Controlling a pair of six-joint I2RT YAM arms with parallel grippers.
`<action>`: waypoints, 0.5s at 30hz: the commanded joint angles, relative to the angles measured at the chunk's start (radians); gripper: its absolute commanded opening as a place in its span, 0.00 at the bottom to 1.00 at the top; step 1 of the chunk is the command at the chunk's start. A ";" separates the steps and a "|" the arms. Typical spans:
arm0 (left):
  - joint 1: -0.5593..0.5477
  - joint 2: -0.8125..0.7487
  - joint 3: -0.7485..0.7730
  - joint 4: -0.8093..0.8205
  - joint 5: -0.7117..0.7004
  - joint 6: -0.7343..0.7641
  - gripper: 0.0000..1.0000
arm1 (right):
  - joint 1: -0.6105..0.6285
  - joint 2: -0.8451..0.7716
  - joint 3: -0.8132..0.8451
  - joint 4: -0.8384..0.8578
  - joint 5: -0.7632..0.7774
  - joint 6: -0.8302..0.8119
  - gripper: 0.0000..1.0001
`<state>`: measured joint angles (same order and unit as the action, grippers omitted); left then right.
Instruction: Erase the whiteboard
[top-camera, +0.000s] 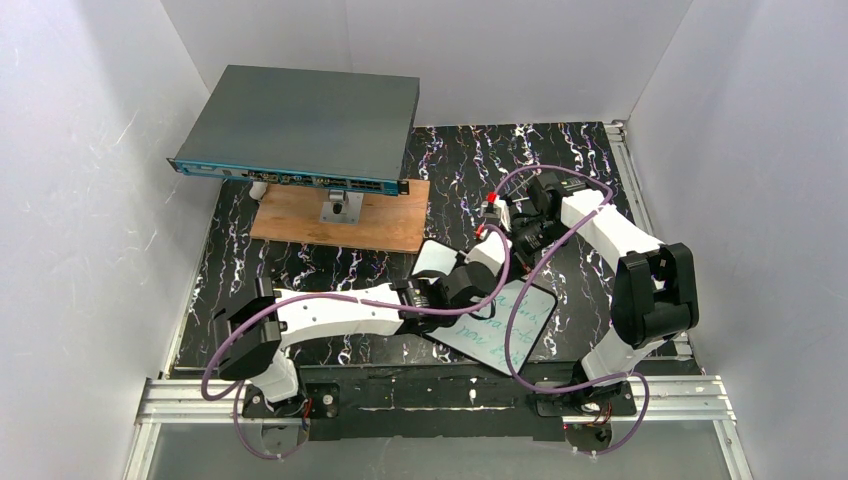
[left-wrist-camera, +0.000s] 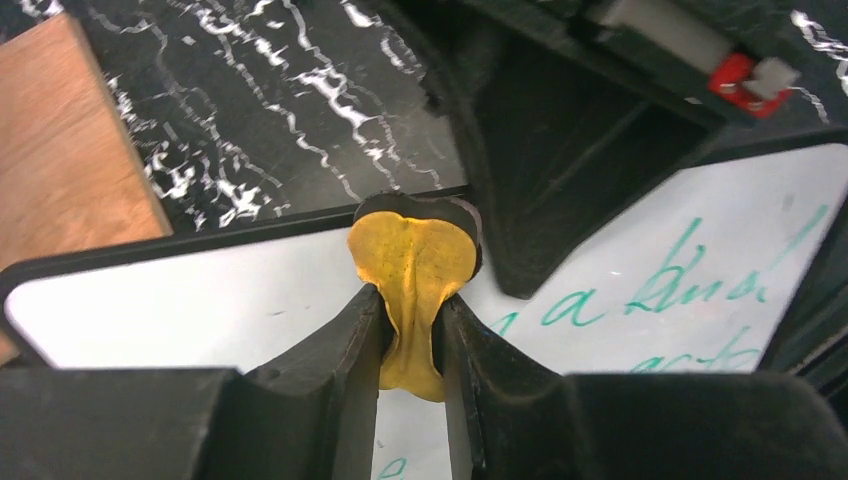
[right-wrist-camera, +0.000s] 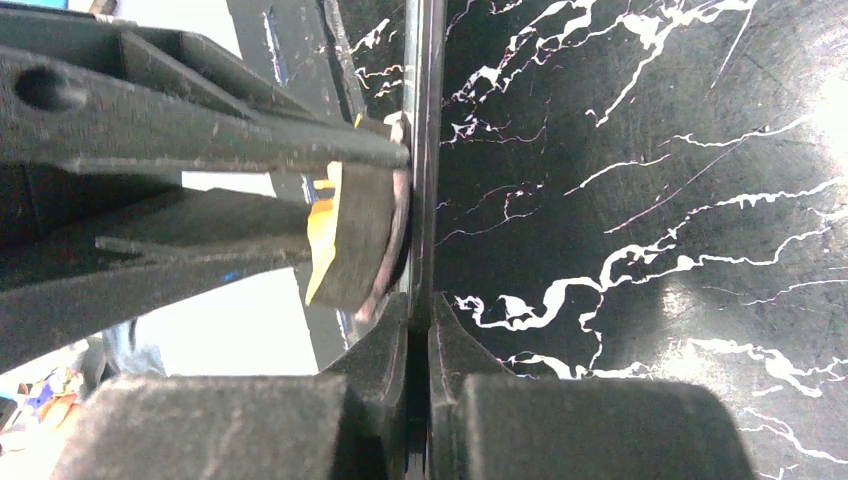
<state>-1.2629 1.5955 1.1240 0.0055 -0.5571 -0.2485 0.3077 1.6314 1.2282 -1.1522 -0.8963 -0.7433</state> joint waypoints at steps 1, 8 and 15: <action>0.056 -0.024 0.004 -0.147 -0.180 -0.084 0.00 | 0.002 -0.027 0.002 0.027 -0.029 -0.058 0.01; 0.120 -0.084 -0.043 -0.184 -0.151 -0.128 0.00 | 0.002 -0.030 0.002 0.028 -0.032 -0.057 0.01; 0.095 -0.128 -0.086 -0.083 0.030 -0.055 0.00 | 0.003 -0.029 0.001 0.029 -0.030 -0.059 0.01</action>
<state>-1.1625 1.5143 1.0840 -0.0998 -0.6044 -0.3515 0.3027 1.6314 1.2282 -1.1450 -0.8917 -0.7219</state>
